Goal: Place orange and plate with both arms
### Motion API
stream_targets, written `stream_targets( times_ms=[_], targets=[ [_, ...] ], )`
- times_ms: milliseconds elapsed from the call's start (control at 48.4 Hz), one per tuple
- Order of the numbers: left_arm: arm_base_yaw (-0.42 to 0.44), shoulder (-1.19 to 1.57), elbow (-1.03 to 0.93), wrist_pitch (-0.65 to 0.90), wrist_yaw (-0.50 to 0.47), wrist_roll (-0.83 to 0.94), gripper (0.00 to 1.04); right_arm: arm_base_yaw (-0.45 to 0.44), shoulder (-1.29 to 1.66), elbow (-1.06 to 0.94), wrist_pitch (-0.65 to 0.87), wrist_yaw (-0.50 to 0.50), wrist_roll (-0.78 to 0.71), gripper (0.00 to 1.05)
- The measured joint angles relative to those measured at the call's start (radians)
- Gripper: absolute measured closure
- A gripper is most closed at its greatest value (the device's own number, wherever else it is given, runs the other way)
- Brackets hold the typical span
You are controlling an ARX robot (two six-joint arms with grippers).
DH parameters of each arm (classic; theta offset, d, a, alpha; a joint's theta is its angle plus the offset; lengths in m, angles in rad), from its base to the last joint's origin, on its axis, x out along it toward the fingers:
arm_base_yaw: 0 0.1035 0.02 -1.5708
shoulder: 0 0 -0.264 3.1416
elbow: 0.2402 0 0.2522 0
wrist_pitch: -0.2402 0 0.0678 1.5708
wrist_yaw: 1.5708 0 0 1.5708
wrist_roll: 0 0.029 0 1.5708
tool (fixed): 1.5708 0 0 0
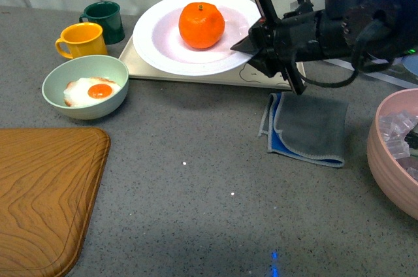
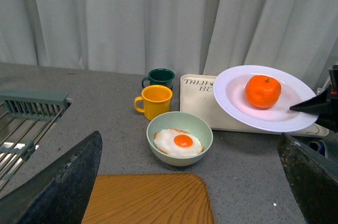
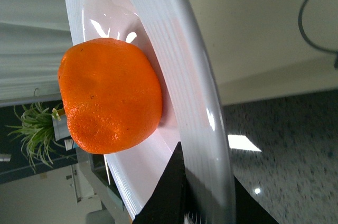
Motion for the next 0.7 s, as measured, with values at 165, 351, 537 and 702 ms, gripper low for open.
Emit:
stream_targets(
  times_ms=[165, 351, 537, 702],
  targets=[
    [0.0, 0.0, 0.0, 0.0, 0.0, 0.0, 0.07, 0.0, 0.166, 0.311, -0.249, 0.081, -0.034, 1.01],
    [0.0, 0.0, 0.0, 0.0, 0.0, 0.0, 0.07, -0.001, 0.283, 0.522, -0.421, 0.147, -0.078, 0.86],
    [0.0, 0.0, 0.0, 0.0, 0.0, 0.0, 0.07, -0.005, 0.249, 0.498, -0.488, 0.28, -0.197, 0.55],
    [0.0, 0.0, 0.0, 0.0, 0.0, 0.0, 0.07, -0.006, 0.156, 0.391, -0.477, 0.447, -0.376, 0.3]
  ],
)
